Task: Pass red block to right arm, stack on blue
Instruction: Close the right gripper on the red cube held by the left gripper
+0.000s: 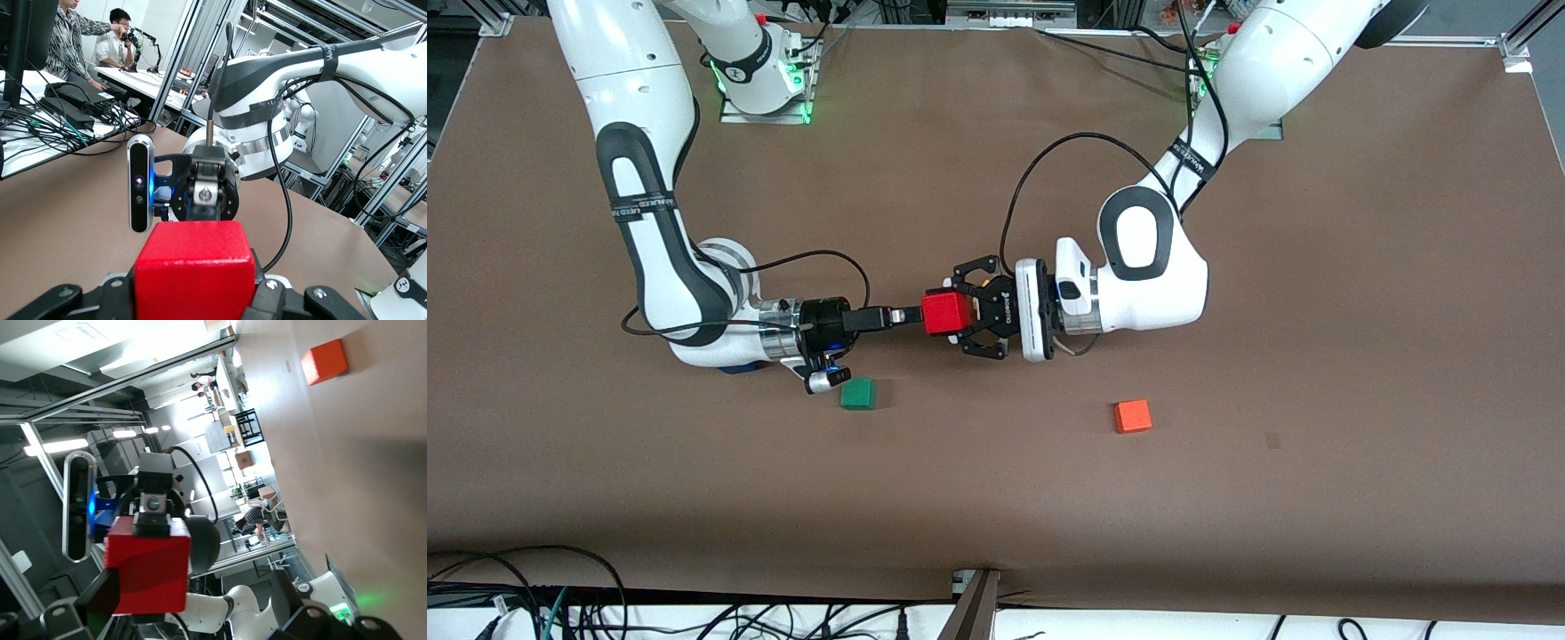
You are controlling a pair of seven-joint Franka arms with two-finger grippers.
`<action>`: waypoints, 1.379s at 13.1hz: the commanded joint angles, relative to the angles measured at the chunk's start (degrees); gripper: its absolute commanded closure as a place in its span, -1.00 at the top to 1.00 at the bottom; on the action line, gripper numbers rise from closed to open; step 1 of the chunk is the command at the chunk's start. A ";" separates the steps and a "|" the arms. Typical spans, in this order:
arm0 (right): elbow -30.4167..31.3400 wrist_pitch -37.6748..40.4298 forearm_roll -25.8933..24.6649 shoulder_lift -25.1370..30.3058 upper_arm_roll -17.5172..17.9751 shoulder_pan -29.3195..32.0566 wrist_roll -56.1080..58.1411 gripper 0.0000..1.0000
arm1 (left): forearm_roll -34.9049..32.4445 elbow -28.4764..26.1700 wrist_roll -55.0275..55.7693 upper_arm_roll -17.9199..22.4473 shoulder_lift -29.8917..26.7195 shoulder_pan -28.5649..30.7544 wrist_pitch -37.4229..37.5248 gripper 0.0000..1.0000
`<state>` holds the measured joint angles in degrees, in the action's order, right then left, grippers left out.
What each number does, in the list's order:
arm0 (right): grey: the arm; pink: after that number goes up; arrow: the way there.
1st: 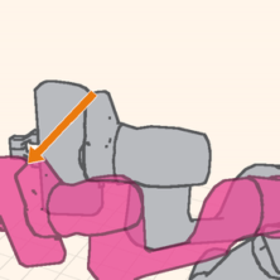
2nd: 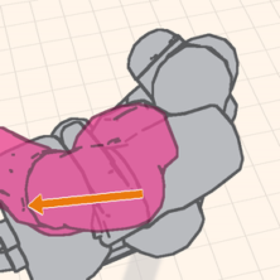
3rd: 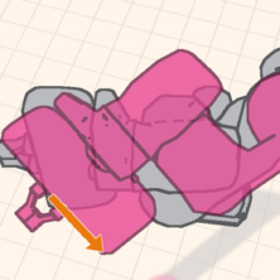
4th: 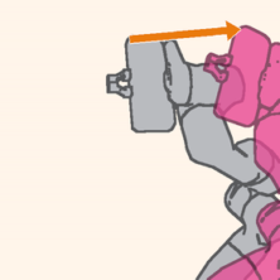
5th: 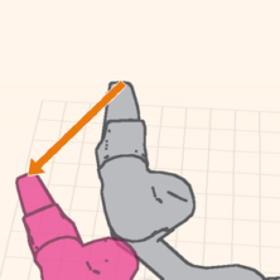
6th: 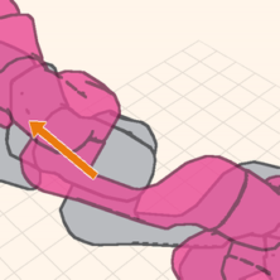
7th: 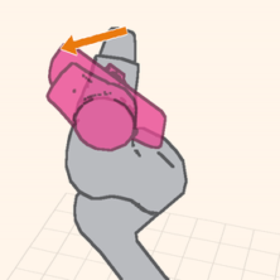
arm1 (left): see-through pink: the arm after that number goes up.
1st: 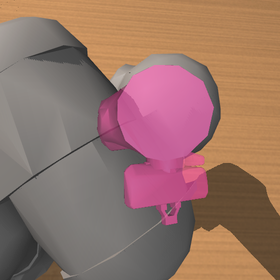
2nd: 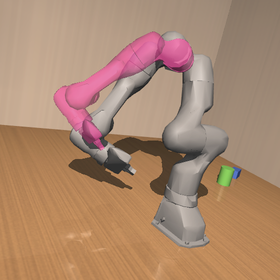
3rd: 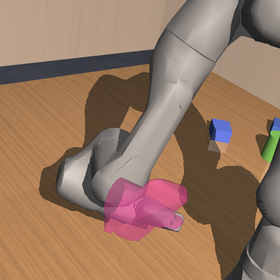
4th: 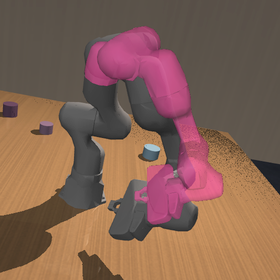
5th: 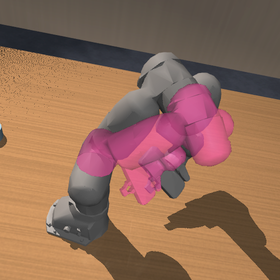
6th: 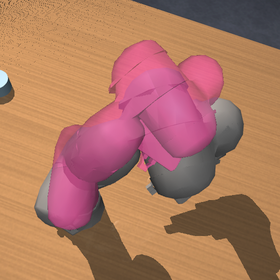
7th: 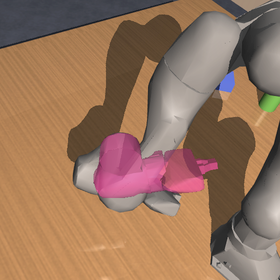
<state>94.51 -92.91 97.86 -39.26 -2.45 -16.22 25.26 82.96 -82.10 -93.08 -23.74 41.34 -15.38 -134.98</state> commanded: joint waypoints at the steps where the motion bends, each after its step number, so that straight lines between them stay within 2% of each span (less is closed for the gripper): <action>1: 1.29 3.25 3.48 1.11 0.07 1.45 1.19 1.00 | 1.94 0.98 -2.19 0.18 0.24 -0.44 -0.02 -1.00; 8: 1.90 2.91 8.39 1.29 0.16 0.23 1.28 1.00 | 2.98 0.80 -2.19 0.18 0.32 -0.79 0.16 -1.00; 12: 1.73 1.59 8.84 1.29 0.16 -0.65 1.28 1.00 | 5.72 0.98 -2.11 0.36 0.32 -2.46 -0.19 -1.00; 13: 1.73 1.59 8.84 1.29 0.16 -0.65 1.28 0.76 | 5.72 0.98 -2.11 0.36 0.32 -2.46 -0.19 -1.00; 14: 1.73 1.68 8.84 1.37 0.07 -0.65 1.37 0.28 | 5.80 0.98 -2.11 0.36 0.32 -2.46 -0.19 -1.00; 15: 1.73 1.94 8.76 1.38 -0.10 -0.39 1.37 -0.54 | 5.89 0.98 -2.11 0.36 0.32 -2.46 -0.19 -1.00; 18: 1.73 2.38 8.58 1.73 -0.28 -0.13 1.37 -0.97 | 5.98 0.98 -2.11 0.36 0.32 -2.46 -0.19 -1.00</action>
<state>94.75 -90.81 104.76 -39.24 -2.49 -16.58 25.38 86.97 -81.67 -93.90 -23.66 41.34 -17.39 -135.00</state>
